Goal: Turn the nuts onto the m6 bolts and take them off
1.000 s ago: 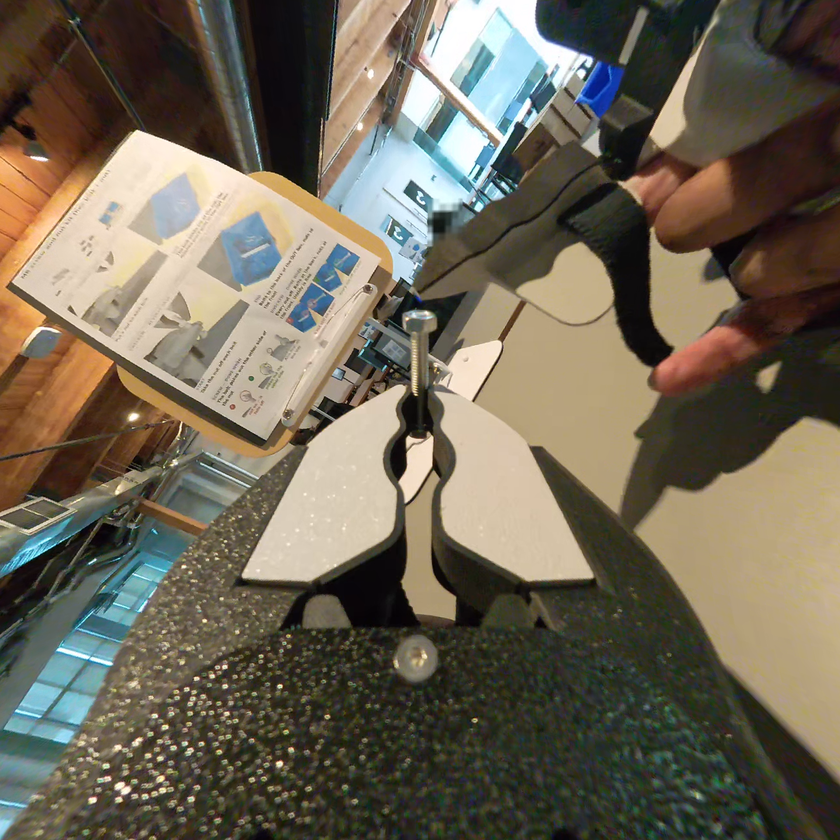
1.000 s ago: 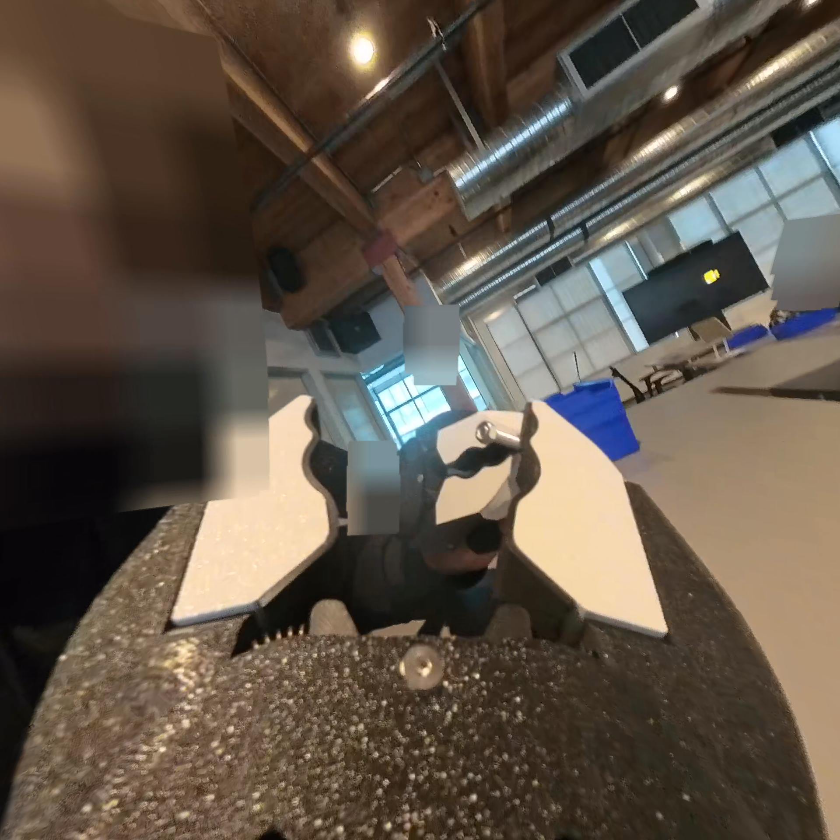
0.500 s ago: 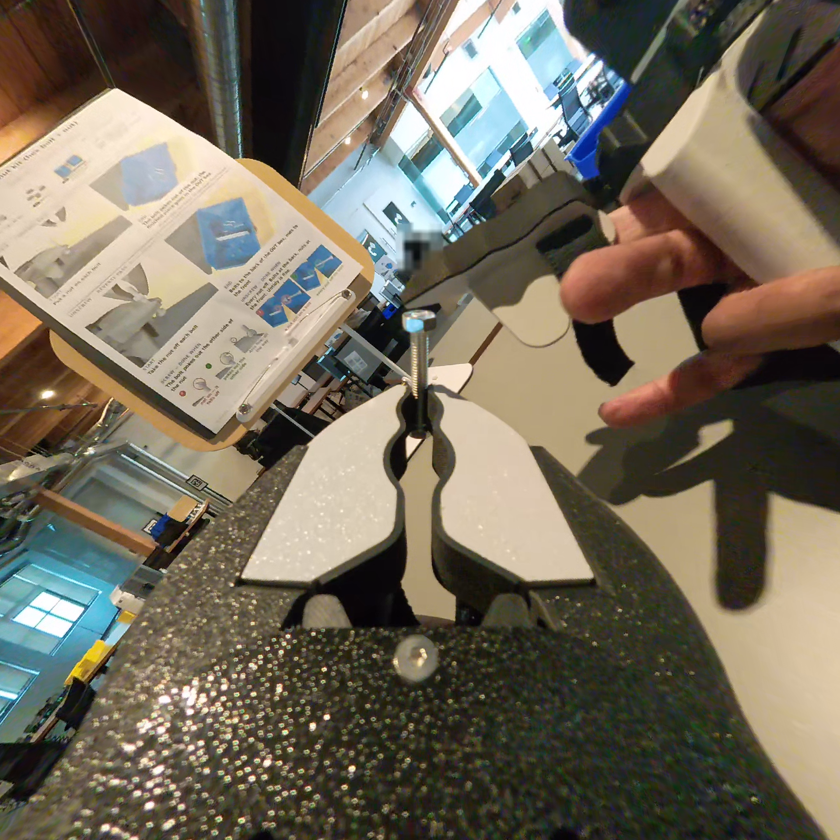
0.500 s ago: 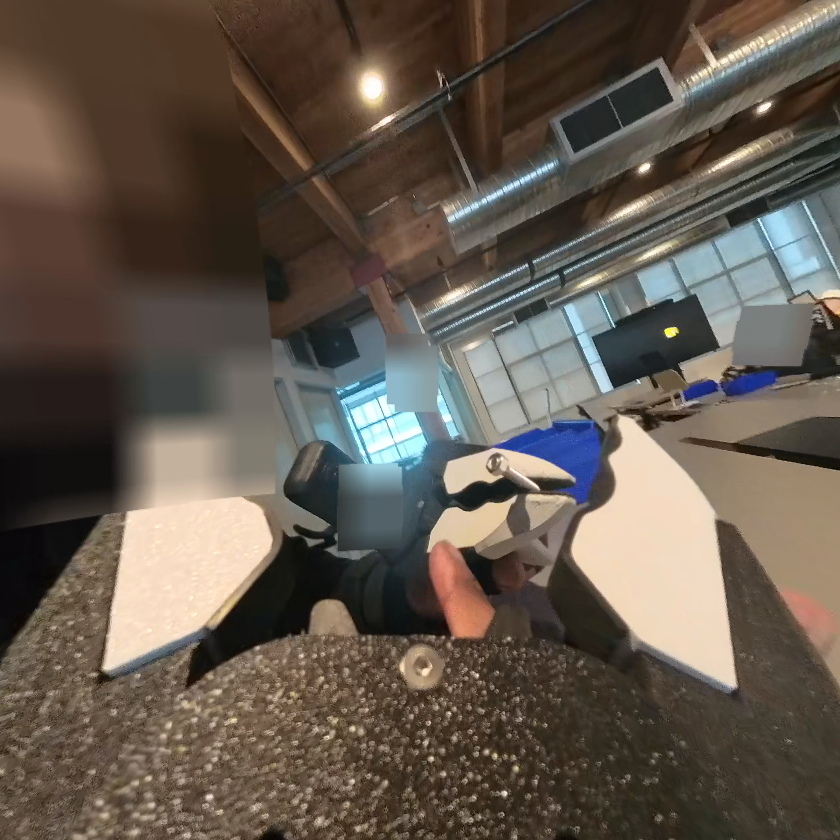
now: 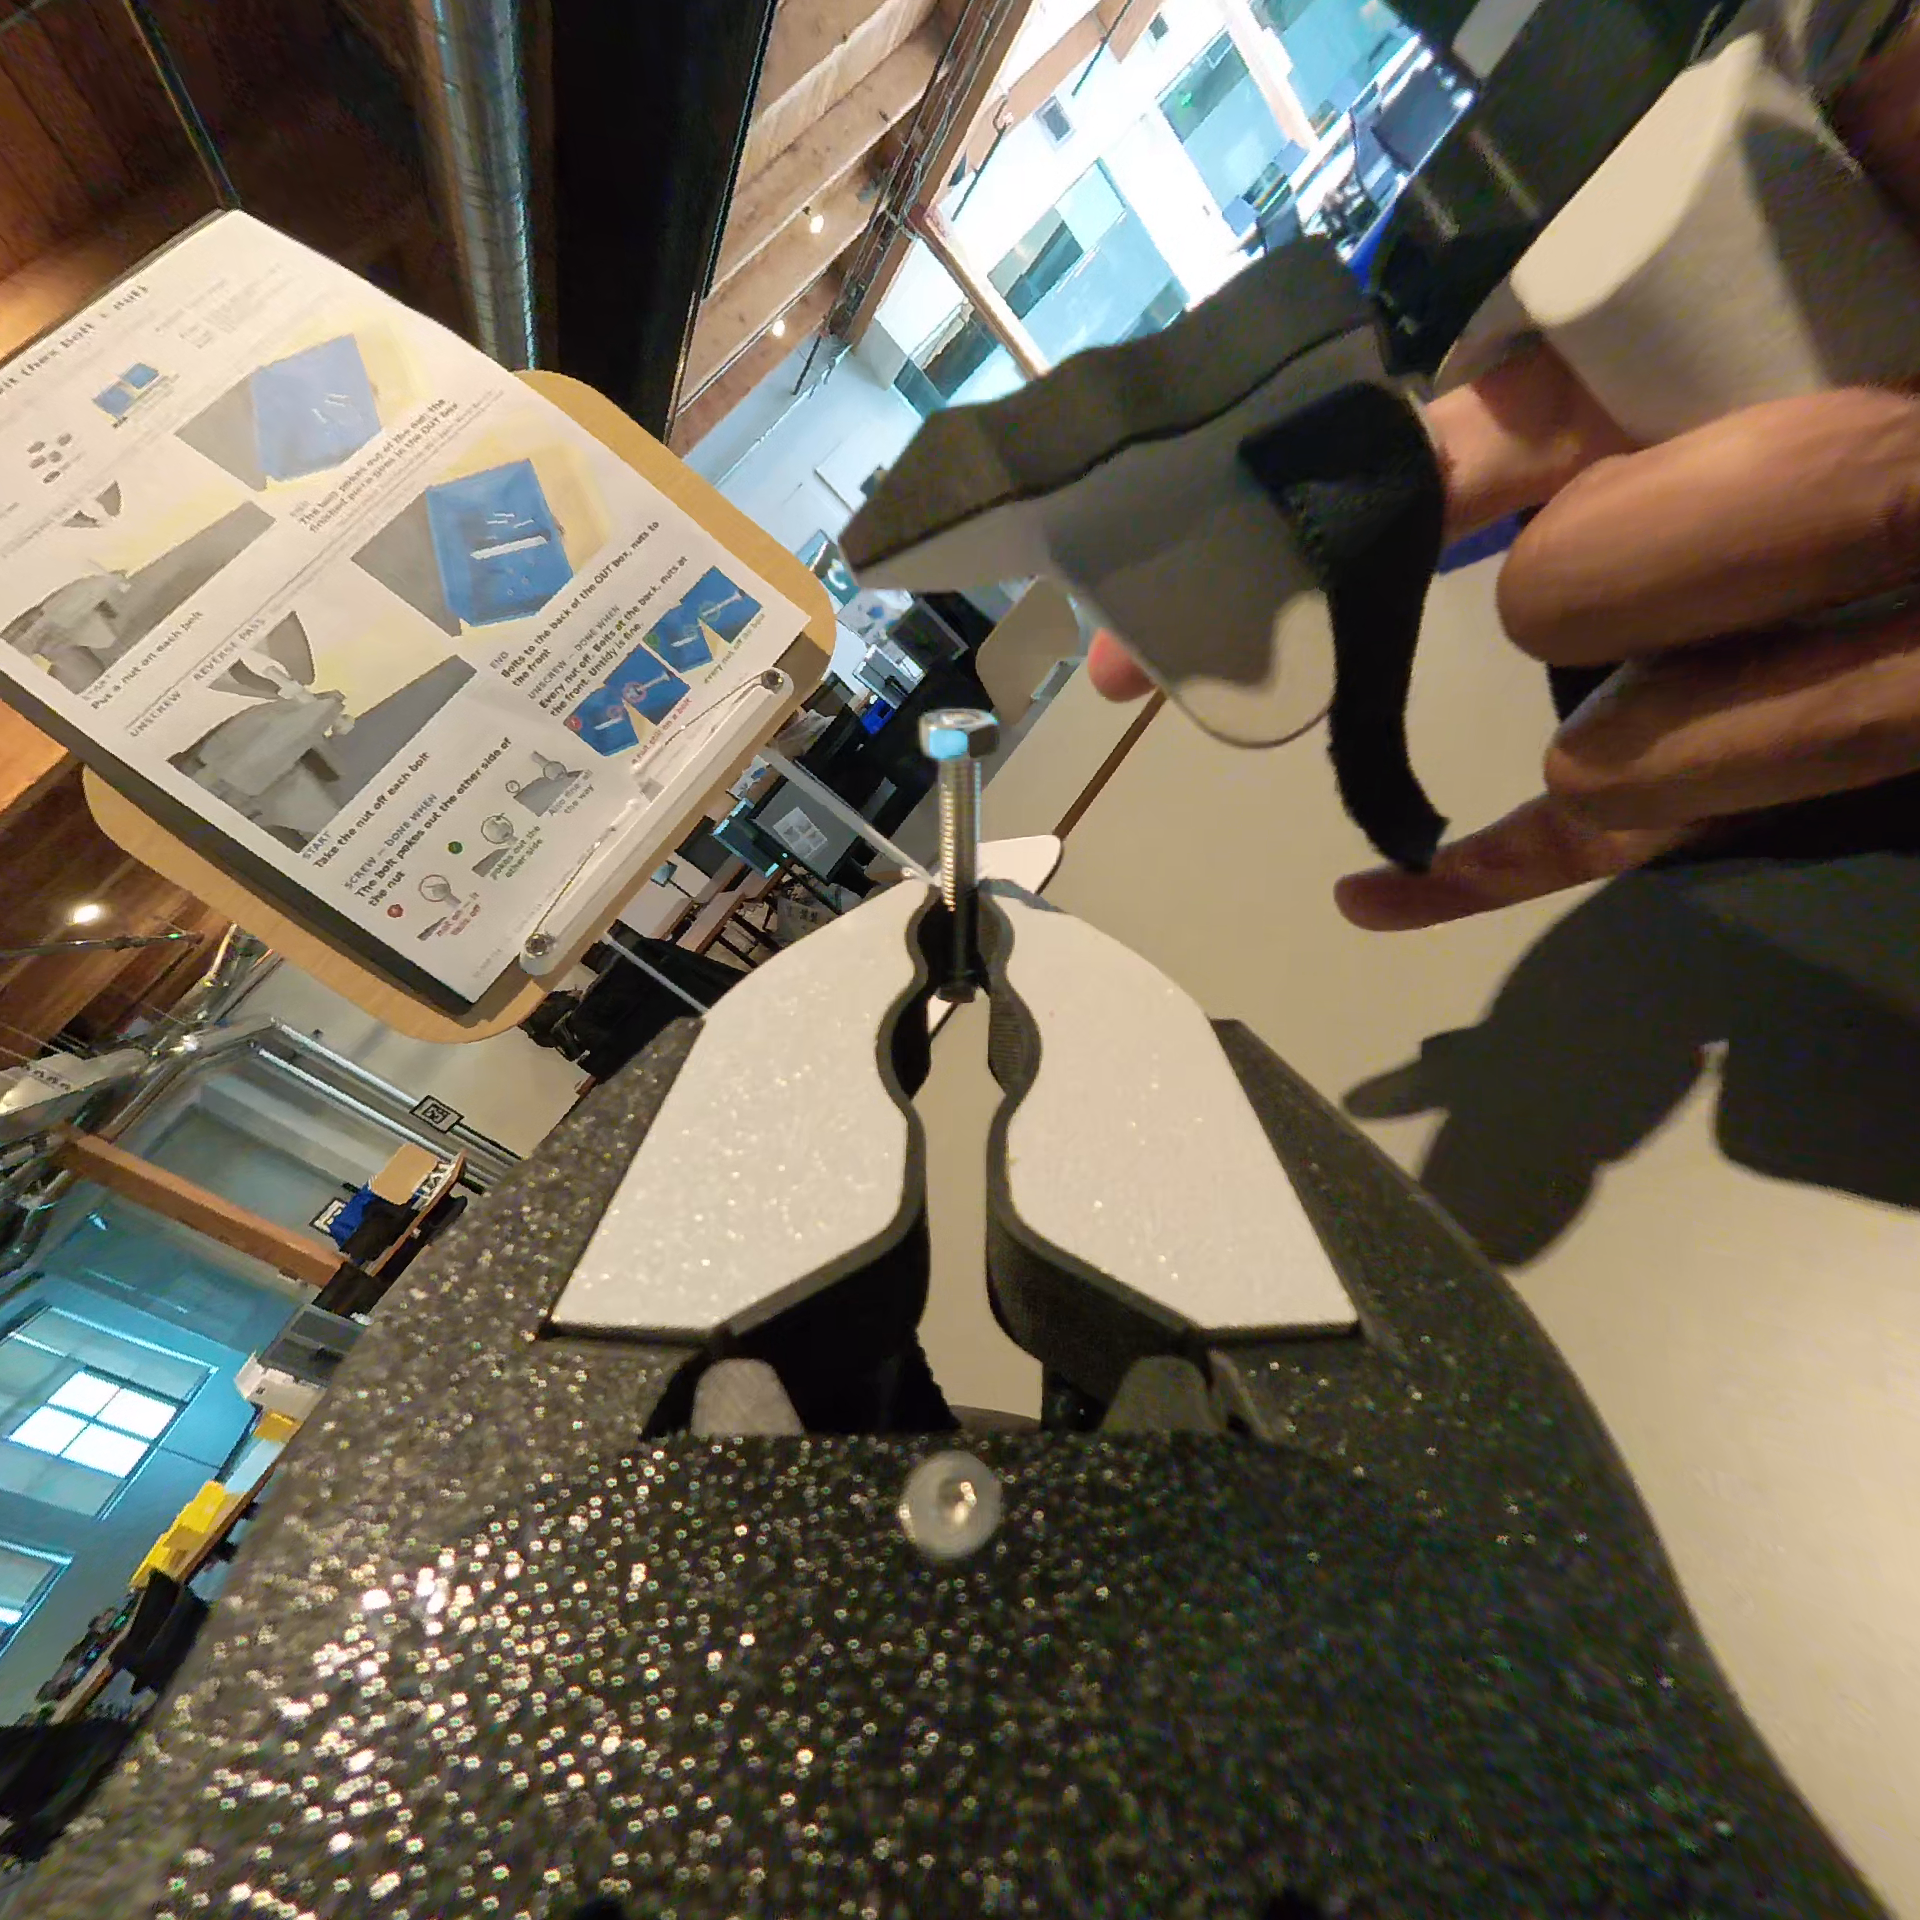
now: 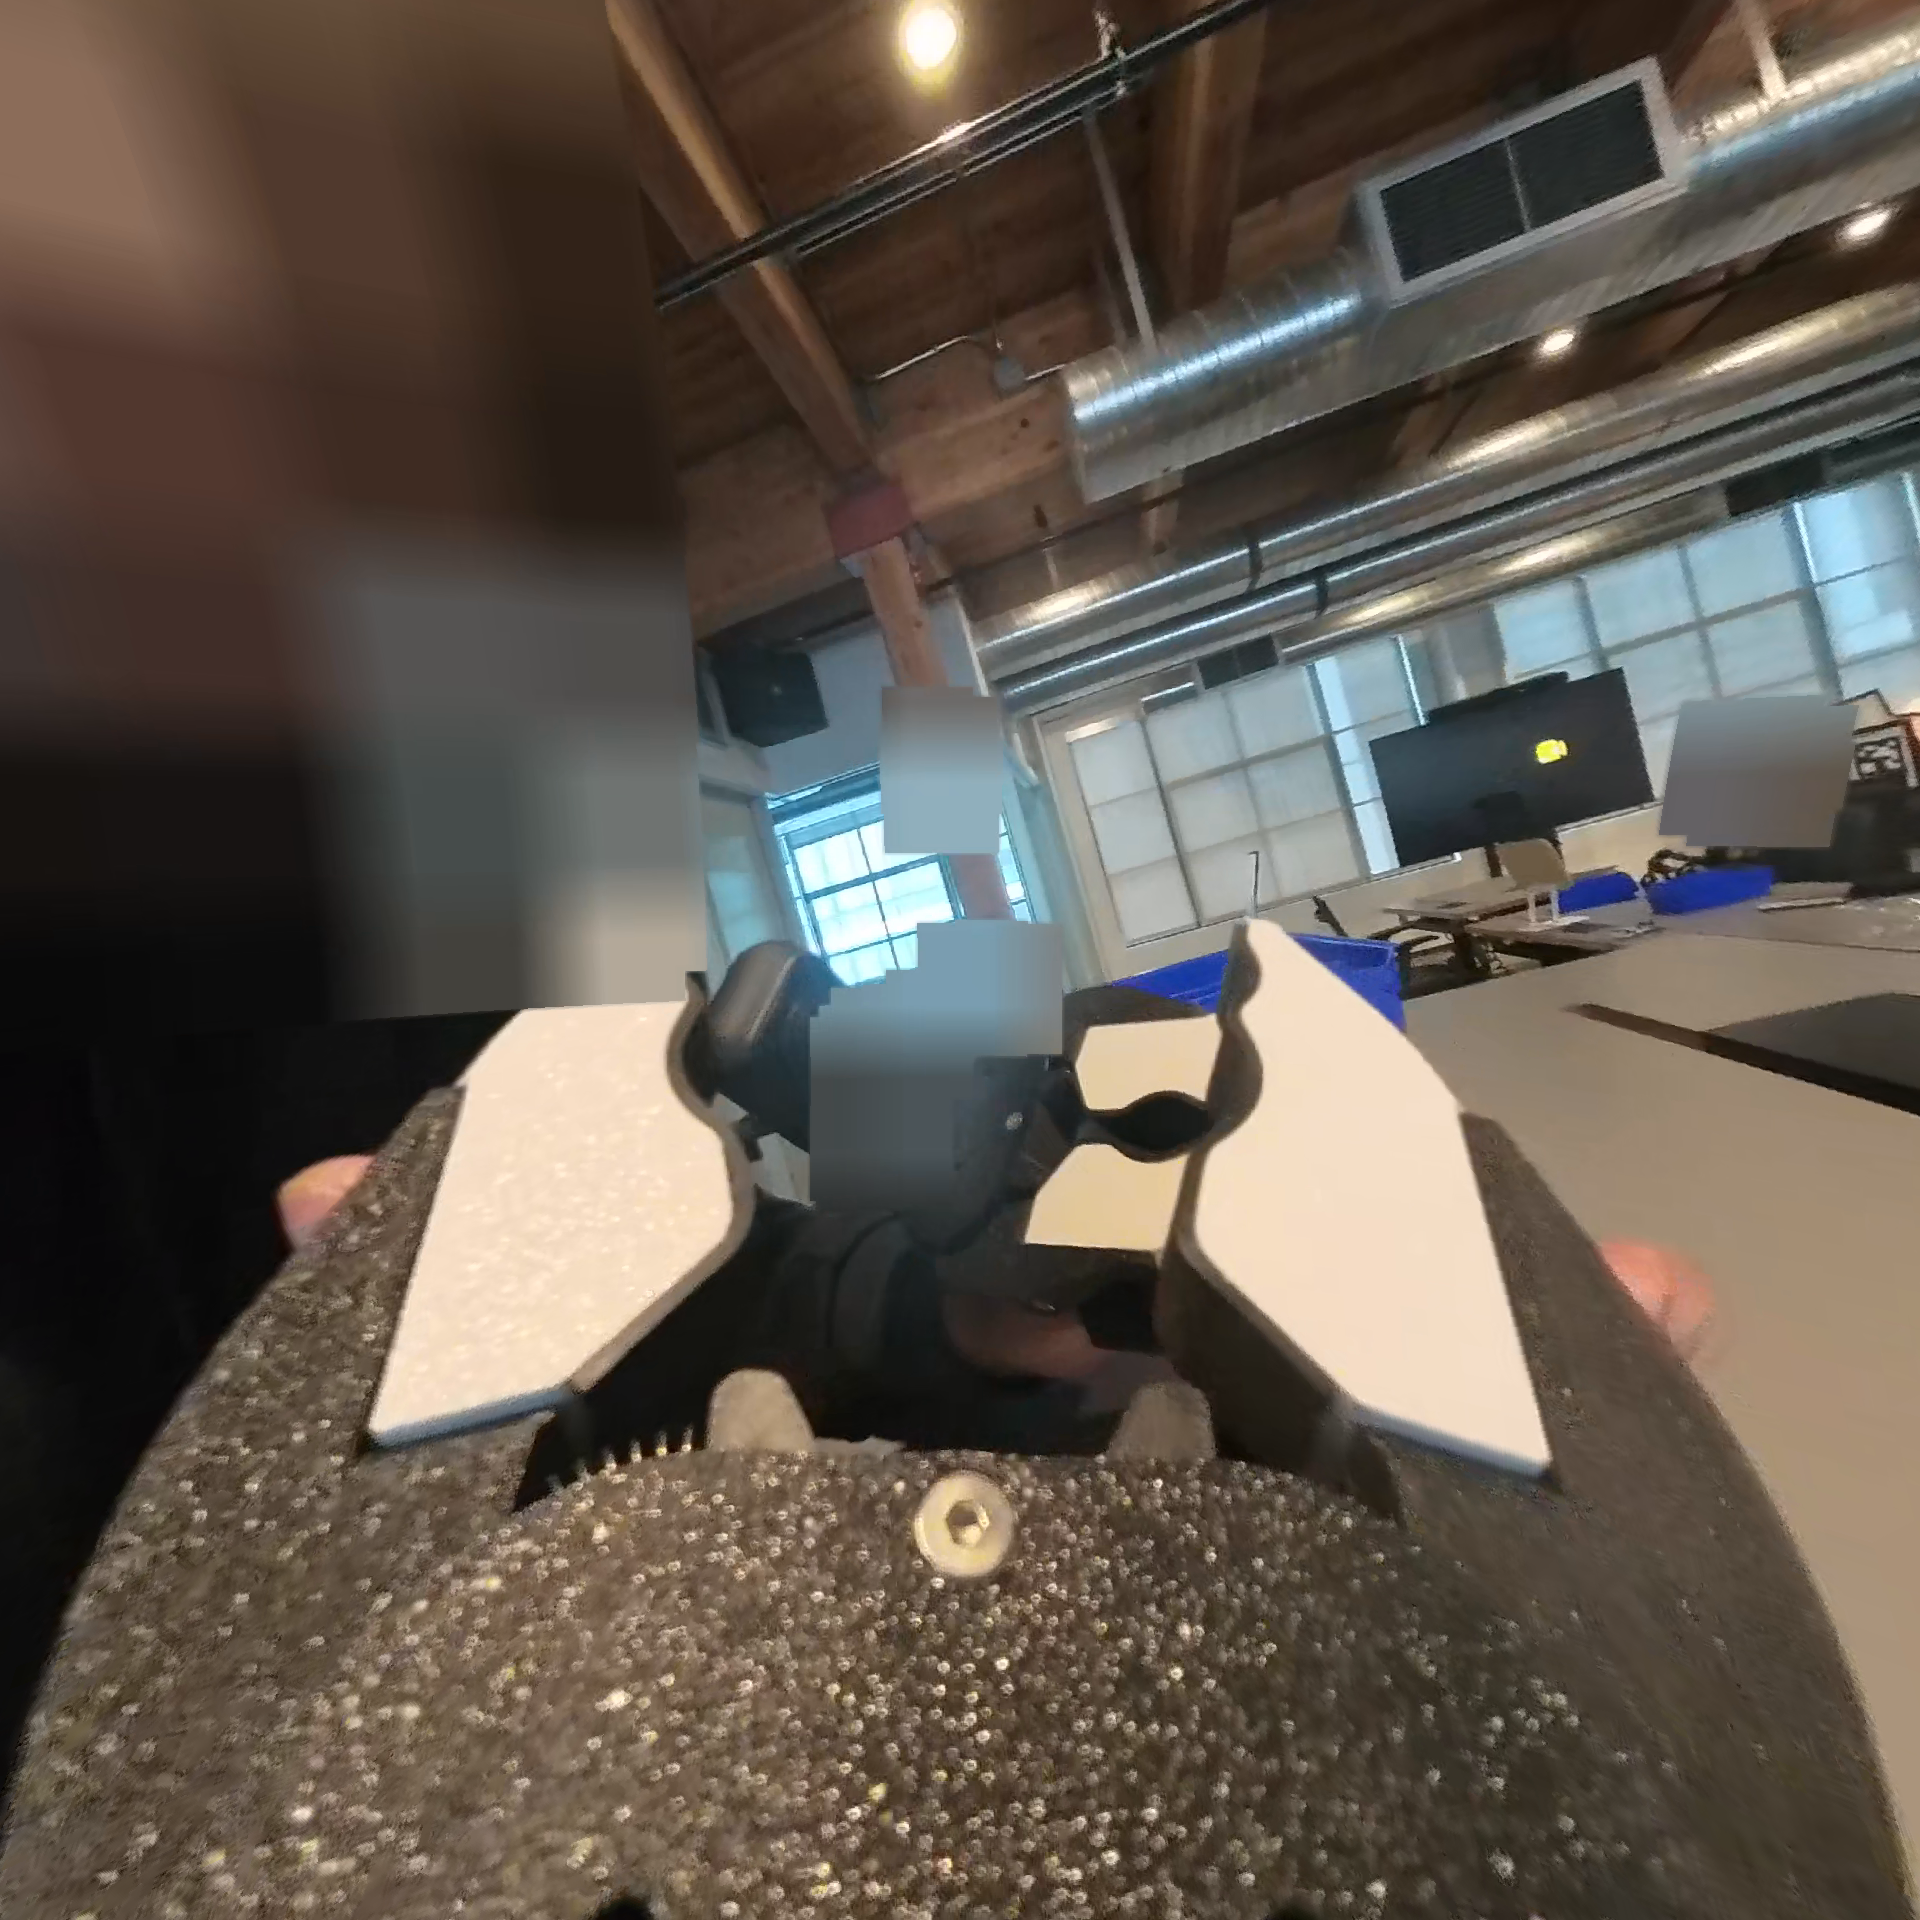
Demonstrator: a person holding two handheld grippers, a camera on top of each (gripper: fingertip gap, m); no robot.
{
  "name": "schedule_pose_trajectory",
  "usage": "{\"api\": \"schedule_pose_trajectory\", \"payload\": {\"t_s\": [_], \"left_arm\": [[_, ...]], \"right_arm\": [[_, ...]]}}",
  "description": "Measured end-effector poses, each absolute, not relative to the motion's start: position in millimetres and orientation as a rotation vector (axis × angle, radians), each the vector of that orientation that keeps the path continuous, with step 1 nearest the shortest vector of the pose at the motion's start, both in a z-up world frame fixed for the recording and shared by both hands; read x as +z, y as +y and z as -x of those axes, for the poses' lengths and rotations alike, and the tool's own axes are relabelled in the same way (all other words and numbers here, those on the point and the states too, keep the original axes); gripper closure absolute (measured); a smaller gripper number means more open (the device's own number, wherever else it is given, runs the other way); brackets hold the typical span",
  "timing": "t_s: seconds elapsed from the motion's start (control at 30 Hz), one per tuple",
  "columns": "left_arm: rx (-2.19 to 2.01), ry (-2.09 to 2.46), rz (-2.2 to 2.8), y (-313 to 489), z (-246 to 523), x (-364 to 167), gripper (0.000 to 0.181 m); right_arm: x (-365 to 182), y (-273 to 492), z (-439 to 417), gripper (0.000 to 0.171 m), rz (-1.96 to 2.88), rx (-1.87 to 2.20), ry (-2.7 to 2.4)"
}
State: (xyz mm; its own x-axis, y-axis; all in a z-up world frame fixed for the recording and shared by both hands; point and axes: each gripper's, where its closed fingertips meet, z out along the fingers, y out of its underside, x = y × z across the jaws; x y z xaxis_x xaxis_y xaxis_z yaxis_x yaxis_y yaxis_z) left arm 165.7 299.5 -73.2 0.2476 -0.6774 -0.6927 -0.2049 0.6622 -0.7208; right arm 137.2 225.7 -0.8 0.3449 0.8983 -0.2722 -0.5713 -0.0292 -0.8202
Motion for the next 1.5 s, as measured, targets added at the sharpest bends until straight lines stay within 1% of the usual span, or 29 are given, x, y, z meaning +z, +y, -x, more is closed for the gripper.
{"api": "schedule_pose_trajectory", "payload": {"t_s": [0.03,0.17,0.23,0.27,0.43,0.53,0.63,0.8,0.87,1.07,1.27,1.37,1.5], "left_arm": [[-0.379,1.317,0.834,299,-166,-74,0.176],[-0.377,1.320,0.829,298,-166,-74,0.176],[-0.359,1.326,0.825,299,-166,-74,0.176],[-0.344,1.332,0.821,300,-165,-75,0.176],[-0.117,1.411,0.724,308,-162,-82,0.176],[0.038,1.475,0.630,308,-162,-87,0.176],[0.085,1.527,0.593,306,-164,-95,0.176],[0.071,1.574,0.599,303,-168,-106,0.176],[0.063,1.587,0.598,301,-170,-108,0.176],[0.039,1.607,0.609,298,-173,-113,0.176],[0.041,1.622,0.606,298,-173,-116,0.176],[0.054,1.624,0.595,297,-173,-116,0.176],[0.121,1.600,0.589,303,-172,-112,0.176]], "right_arm": [[-1,226,-137,0.074,1.054,1.221,-0.388],[-4,232,-140,0.070,1.078,1.148,-0.377],[-14,234,-133,0.068,1.168,1.013,-0.484],[-21,234,-130,0.070,1.226,0.918,-0.557],[-53,241,-150,0.093,1.423,0.335,-0.849],[-70,246,-165,0.101,1.496,0.143,-0.927],[-89,249,-171,0.118,1.555,0.030,-1.008],[-100,255,-167,0.141,1.599,0.008,-1.007],[-104,258,-166,0.146,1.636,0.013,-0.992],[-105,265,-163,0.138,1.646,0.009,-0.957],[-112,265,-160,0.150,1.649,-0.032,-1.001],[-110,268,-163,0.160,1.670,-0.040,-0.955],[-108,274,-164,0.161,1.743,0.011,-0.807]]}}
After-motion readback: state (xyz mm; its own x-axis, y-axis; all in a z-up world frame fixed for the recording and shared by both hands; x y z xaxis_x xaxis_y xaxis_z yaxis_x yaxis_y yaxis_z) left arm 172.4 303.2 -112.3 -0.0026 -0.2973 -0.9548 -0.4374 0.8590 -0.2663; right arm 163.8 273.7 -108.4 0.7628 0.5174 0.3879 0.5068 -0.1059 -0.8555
